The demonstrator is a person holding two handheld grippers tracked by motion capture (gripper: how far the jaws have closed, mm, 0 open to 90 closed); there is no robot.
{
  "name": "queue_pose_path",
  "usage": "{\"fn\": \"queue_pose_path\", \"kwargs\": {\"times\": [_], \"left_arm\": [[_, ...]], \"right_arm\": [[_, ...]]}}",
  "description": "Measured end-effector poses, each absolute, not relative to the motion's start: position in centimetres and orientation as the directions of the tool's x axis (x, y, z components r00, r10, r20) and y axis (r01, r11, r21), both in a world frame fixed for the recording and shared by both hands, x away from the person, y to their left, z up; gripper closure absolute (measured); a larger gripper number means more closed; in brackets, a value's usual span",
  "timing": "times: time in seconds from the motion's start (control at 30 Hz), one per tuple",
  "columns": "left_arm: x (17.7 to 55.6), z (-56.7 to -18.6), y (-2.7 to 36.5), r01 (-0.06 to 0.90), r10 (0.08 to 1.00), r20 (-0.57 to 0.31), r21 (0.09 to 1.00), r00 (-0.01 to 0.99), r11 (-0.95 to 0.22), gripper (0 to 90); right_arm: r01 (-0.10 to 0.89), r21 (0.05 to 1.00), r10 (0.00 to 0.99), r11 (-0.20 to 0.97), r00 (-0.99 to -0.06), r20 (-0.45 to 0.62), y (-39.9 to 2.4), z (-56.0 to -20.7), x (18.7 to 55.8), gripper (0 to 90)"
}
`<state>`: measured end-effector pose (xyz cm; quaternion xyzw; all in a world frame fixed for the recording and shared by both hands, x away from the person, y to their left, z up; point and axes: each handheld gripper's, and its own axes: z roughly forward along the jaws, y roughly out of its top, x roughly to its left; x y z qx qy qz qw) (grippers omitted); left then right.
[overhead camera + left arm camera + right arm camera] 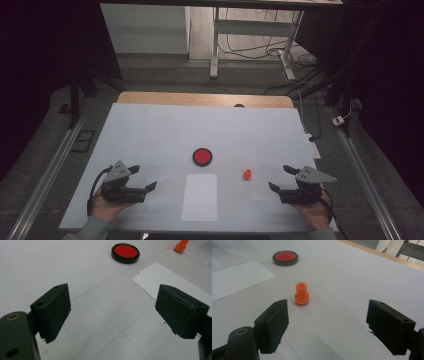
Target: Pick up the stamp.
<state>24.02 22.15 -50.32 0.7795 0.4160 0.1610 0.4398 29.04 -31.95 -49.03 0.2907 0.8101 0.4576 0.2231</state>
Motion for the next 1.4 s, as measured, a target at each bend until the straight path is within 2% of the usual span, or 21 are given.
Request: {"fn": "queue_pose_path", "kwargs": {"times": [0.17, 0.5, 0.93, 1.4], "left_arm": [[23.9, -50.1, 22.2, 0.503, 0.793, -0.112, 0.824, 0.599, -0.263, 13.5], [23.8, -50.3, 22.3, 0.502, 0.788, -0.107, 0.820, 0.606, -0.275, 14.0], [23.5, -49.8, 21.9, 0.486, 0.782, -0.098, 0.828, 0.616, -0.279, 14.4], [23.6, -49.8, 22.1, 0.489, 0.782, -0.105, 0.828, 0.614, -0.273, 14.9]], "right_arm": [[0.286, 0.881, 0.681, 0.376, -0.730, -0.054, -32.7, -49.3, 29.3, 19.4], [0.289, 0.870, 0.681, 0.400, -0.729, -0.071, -32.1, -49.3, 28.7, 21.9], [0.289, 0.880, 0.700, 0.376, -0.711, -0.065, -32.5, -48.9, 28.6, 24.9], [0.279, 0.886, 0.680, 0.371, -0.731, -0.054, -31.3, -48.3, 28.7, 26.6]]}}
